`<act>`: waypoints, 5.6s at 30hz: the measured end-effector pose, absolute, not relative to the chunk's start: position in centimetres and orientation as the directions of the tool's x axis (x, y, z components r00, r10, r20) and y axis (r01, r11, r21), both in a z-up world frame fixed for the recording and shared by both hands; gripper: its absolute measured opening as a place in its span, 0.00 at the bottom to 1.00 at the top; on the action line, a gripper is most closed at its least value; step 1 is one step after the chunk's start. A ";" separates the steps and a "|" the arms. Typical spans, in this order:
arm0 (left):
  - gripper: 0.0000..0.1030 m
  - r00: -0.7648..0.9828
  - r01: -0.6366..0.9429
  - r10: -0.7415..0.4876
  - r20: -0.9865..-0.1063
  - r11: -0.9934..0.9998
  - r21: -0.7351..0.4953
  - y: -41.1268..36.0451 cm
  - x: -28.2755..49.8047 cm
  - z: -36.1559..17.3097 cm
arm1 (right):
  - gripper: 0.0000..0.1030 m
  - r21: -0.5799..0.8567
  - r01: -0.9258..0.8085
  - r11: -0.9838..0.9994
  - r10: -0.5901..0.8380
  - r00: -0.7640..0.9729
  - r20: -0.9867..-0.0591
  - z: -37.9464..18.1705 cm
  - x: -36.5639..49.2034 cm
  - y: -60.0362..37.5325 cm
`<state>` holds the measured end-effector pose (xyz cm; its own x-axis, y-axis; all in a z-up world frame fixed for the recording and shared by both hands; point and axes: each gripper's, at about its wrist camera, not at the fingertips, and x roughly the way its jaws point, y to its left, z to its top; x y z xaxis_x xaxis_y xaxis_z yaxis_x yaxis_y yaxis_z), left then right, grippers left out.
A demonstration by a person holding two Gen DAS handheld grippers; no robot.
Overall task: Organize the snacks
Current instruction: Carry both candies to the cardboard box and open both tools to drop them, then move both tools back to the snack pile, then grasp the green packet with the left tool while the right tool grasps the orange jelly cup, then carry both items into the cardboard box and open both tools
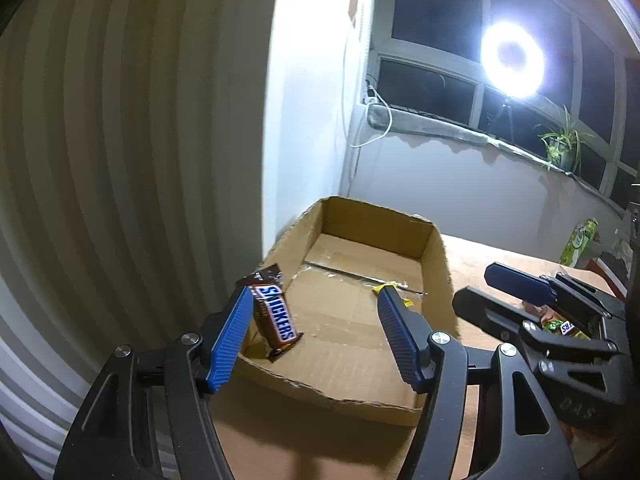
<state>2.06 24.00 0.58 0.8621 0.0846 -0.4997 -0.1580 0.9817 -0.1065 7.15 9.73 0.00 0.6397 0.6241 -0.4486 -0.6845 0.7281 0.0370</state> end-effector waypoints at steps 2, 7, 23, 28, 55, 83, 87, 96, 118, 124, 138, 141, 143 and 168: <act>0.63 0.865 -0.152 0.084 -0.495 0.983 -0.098 23.6 1.8 0.8 | 0.56 0.036 -0.679 0.733 0.618 0.644 -0.451 0.0 6.6 9.0; 0.63 0.867 -0.127 0.074 -0.493 0.989 -0.076 22.1 1.6 1.2 | 0.57 0.048 -0.648 0.760 0.595 0.665 -0.451 -0.1 5.7 6.5; 0.67 0.846 0.062 -0.072 -0.528 0.997 -0.037 13.1 2.4 0.7 | 0.63 0.059 -0.469 0.881 0.438 0.763 -0.475 -2.6 2.6 -6.3; 0.67 0.818 0.140 -0.130 -0.560 0.990 -0.024 9.3 3.0 -0.1 | 0.63 0.085 -0.396 0.914 0.386 0.785 -0.484 -3.7 2.3 -10.8; 0.52 0.548 0.518 -0.464 -0.696 0.841 -0.153 -7.7 8.7 -5.6 | 0.44 0.203 -0.258 0.945 0.328 0.723 -0.608 -7.5 4.5 -25.2; 0.20 0.500 0.484 -0.532 -0.683 0.826 -0.288 -4.0 8.6 -5.4 | 0.21 0.188 -0.285 0.940 0.336 0.672 -0.660 -7.4 7.9 -23.1; 0.20 0.519 0.484 -0.535 -0.666 0.827 -0.287 -2.7 7.9 -4.8 | 0.20 0.237 -0.261 0.936 0.352 0.693 -0.629 -7.4 7.3 -24.1; 0.20 0.571 0.468 -0.520 -0.636 0.842 -0.268 -1.5 6.8 -3.1 | 0.20 0.299 -0.235 0.925 0.367 0.758 -0.539 -5.6 5.1 -25.8; 0.20 0.658 0.435 -0.492 -0.570 0.866 -0.246 1.4 4.9 -0.9 | 0.20 0.281 -0.242 0.929 0.356 0.792 -0.496 -2.5 4.2 -23.6; 0.20 0.731 0.346 -0.418 -0.540 0.908 -0.235 6.5 4.5 0.3 | 0.20 0.239 -0.382 0.893 0.450 0.752 -0.482 -0.8 6.0 -15.9; 0.20 0.817 0.033 -0.132 -0.562 0.983 -0.182 21.7 4.8 0.1 | 0.21 0.149 -0.696 0.703 0.674 0.583 -0.454 2.1 9.2 6.1; 0.20 0.810 0.015 -0.122 -0.573 0.982 -0.188 23.1 5.0 -0.6 | 0.21 0.136 -0.716 0.685 0.683 0.566 -0.461 1.9 9.6 8.7; 0.20 0.807 0.011 -0.123 -0.578 0.981 -0.194 23.6 5.0 -0.9 | 0.21 0.132 -0.721 0.680 0.685 0.560 -0.466 1.6 9.9 9.9; 0.56 0.841 -0.048 -0.062 -0.538 0.981 -0.188 25.0 2.9 -0.1 | 0.68 0.101 -0.630 0.770 0.600 0.660 -0.452 -0.1 8.1 8.2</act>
